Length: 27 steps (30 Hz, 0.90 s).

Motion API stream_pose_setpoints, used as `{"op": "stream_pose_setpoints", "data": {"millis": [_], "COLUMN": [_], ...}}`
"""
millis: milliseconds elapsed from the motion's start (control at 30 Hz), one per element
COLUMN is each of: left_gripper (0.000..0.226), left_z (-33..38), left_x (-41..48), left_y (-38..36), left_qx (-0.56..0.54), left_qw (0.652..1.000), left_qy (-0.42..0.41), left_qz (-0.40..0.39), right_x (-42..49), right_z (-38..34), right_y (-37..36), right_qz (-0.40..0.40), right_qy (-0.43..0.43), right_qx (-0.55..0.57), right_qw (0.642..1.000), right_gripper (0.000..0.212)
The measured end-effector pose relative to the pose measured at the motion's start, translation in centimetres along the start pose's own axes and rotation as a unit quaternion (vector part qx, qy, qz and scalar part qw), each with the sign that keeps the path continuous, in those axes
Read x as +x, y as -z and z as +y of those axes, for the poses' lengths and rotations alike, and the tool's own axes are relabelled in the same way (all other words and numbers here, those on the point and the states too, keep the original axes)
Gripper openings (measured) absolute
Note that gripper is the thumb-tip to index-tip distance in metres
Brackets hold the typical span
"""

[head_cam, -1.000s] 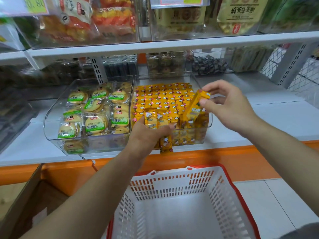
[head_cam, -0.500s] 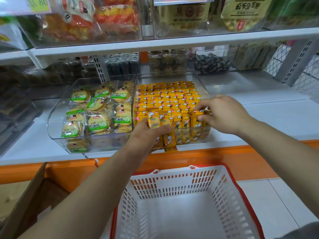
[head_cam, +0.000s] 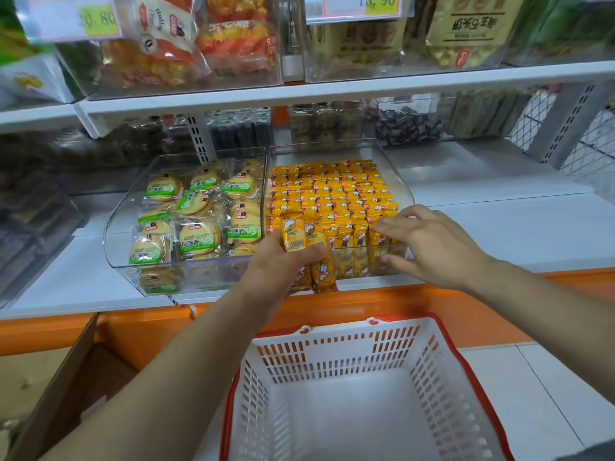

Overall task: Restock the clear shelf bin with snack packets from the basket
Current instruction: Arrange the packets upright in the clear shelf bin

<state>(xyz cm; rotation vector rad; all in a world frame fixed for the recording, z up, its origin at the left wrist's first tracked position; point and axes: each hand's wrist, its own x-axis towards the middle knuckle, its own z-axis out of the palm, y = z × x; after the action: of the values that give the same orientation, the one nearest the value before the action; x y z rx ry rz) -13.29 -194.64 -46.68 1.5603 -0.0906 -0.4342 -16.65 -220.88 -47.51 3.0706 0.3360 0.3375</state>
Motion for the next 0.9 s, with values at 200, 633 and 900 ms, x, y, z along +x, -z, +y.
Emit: {"op": "stream_pose_setpoints", "data": {"millis": [200,633,900], "left_gripper": [0.046,0.042,0.033], "left_z": [-0.2,-0.5,-0.4], "left_x": [-0.6,-0.6,0.1], "left_y": [-0.5,-1.5,-3.9], "left_qx": [0.0,0.019,0.027], "left_qw": [1.0,1.0,0.999], "left_qy": [0.0,0.005,-0.026], "left_qz": [0.003,0.001,-0.03], "right_x": [-0.2,0.6,0.1], "right_z": [-0.6,-0.6,-2.1], "right_y": [-0.2,-0.3,2.2], "right_qz": [0.05,0.006,0.097], "right_qy": [0.009,-0.026,-0.068], "right_qx": [-0.046,-0.021,0.291], "right_qw": [0.998,0.999,0.949], "right_gripper": [0.047,0.05,0.043]}}
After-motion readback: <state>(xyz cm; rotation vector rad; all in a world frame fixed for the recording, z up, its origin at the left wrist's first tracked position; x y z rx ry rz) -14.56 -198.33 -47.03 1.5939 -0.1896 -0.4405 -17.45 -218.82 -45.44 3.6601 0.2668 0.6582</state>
